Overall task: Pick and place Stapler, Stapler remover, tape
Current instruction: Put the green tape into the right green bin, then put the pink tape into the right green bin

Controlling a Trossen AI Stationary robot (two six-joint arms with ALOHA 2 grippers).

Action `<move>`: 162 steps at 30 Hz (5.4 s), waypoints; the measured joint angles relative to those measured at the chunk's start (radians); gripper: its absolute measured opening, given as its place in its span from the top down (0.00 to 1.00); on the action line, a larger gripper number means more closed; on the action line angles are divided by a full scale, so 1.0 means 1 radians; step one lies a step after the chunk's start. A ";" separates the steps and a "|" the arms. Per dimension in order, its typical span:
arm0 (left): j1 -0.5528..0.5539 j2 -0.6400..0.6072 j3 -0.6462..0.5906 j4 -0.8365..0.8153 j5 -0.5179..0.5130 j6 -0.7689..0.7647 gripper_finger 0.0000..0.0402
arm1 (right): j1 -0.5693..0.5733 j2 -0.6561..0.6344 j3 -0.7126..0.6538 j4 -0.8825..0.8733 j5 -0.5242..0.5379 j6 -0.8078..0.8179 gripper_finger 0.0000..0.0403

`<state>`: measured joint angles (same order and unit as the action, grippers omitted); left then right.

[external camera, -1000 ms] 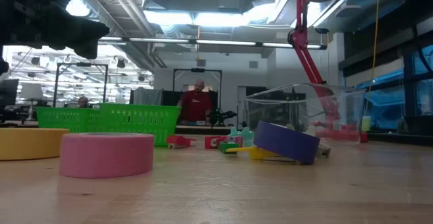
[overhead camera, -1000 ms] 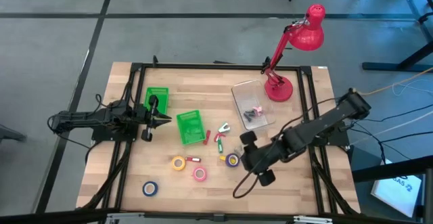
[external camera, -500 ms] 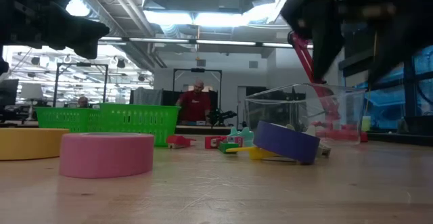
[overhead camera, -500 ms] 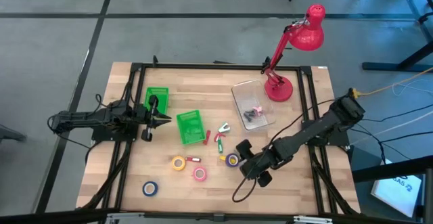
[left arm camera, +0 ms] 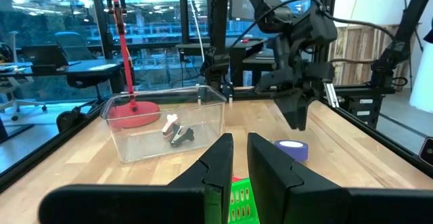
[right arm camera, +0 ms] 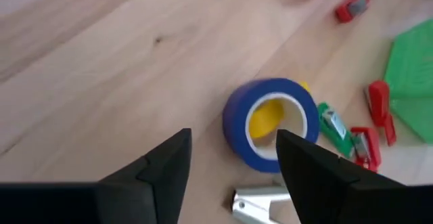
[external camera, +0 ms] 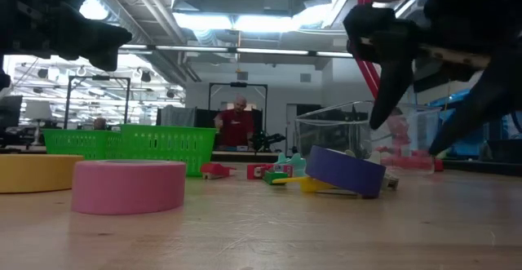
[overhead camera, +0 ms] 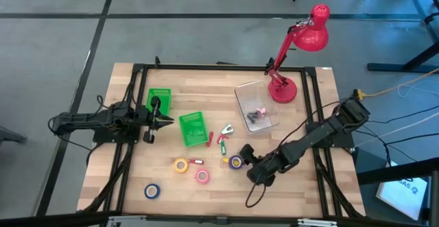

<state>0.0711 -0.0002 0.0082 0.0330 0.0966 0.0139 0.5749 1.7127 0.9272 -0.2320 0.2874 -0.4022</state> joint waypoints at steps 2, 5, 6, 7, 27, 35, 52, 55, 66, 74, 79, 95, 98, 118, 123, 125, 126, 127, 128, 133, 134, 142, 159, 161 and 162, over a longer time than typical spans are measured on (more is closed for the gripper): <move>0.000 0.000 0.000 0.000 0.000 0.000 0.89 | -0.001 0.024 0.000 0.007 0.000 -0.003 0.47; 0.000 0.000 0.000 0.000 -0.001 0.000 0.89 | -0.005 0.066 0.004 0.025 0.000 -0.027 0.47; 0.000 0.000 0.000 -0.001 -0.001 0.000 0.89 | -0.010 0.078 0.004 0.036 0.000 -0.039 0.47; 0.000 0.000 0.000 0.000 -0.001 0.000 0.89 | -0.015 0.087 0.004 0.044 0.000 -0.046 0.48; 0.000 0.000 0.000 -0.001 -0.003 0.000 0.89 | -0.049 0.109 0.007 0.068 0.003 -0.047 0.90; 0.000 0.000 0.000 0.000 -0.003 0.000 0.89 | -0.049 0.109 0.032 0.033 -0.007 -0.047 0.91; 0.000 0.000 0.000 0.000 -0.003 0.000 0.89 | -0.081 0.106 0.377 -0.252 -0.085 -0.040 0.91; 0.000 0.000 0.000 0.000 -0.003 0.000 0.89 | -0.089 0.106 0.452 -0.284 -0.120 -0.040 0.91; 0.000 0.000 0.000 0.000 -0.003 0.000 0.89 | -0.113 0.105 0.620 -0.319 -0.187 -0.043 0.91; 0.000 0.000 0.000 0.000 -0.003 0.000 0.89 | -0.144 0.105 0.653 -0.269 -0.250 -0.093 0.91; 0.000 0.000 0.000 0.000 -0.003 0.000 0.89 | -0.185 0.105 0.653 -0.218 -0.273 -0.110 0.91; 0.000 0.001 0.000 0.000 -0.007 0.000 0.89 | -0.444 0.205 0.653 -0.007 -0.471 -0.156 0.91; 0.000 0.008 0.000 -0.002 -0.008 0.000 0.89 | -0.492 0.250 0.653 0.043 -0.500 -0.151 0.91; 0.000 0.012 0.000 -0.001 -0.010 0.000 0.89 | -0.652 0.472 0.653 0.114 -0.572 0.120 0.85; 0.000 0.012 0.000 -0.001 -0.010 0.000 0.89 | -0.654 0.472 0.653 0.155 -0.571 0.140 0.84; 0.000 0.012 0.000 -0.001 -0.010 0.000 0.89 | -0.653 0.472 0.653 0.166 -0.571 0.140 0.84; 0.000 0.012 0.000 -0.001 -0.010 0.000 0.89 | -0.653 0.472 0.653 0.165 -0.571 0.139 0.83; 0.000 0.012 0.000 -0.001 -0.010 0.000 0.89 | -0.653 0.472 0.653 0.165 -0.571 0.137 0.83; 0.000 0.012 0.000 -0.001 -0.010 0.000 0.89 | -0.653 0.472 0.653 0.165 -0.571 0.137 0.83; 0.000 0.012 0.000 -0.001 -0.010 0.000 0.89 | -0.650 0.472 0.653 0.165 -0.569 0.137 0.83; 0.000 0.012 0.000 -0.001 -0.010 0.000 0.89 | -0.650 0.472 0.653 0.167 -0.569 0.137 0.83; 0.000 0.012 0.000 -0.001 -0.010 0.000 0.89 | -0.633 0.472 0.653 0.203 -0.536 0.138 0.74; 0.000 0.012 0.000 -0.001 -0.010 0.000 0.89 | -0.590 0.470 0.835 -0.009 -0.490 0.141 0.54; 0.000 0.012 0.000 -0.001 -0.010 0.000 0.89 | -0.582 0.470 0.865 -0.060 -0.490 0.141 0.54; 0.000 0.012 0.000 -0.001 -0.010 0.000 0.89 | -0.578 0.470 0.880 -0.083 -0.490 0.140 0.54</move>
<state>0.0711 0.0120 0.0082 0.0319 0.0864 0.0139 -0.0036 2.1826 1.8072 -0.3147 -0.2024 -0.2619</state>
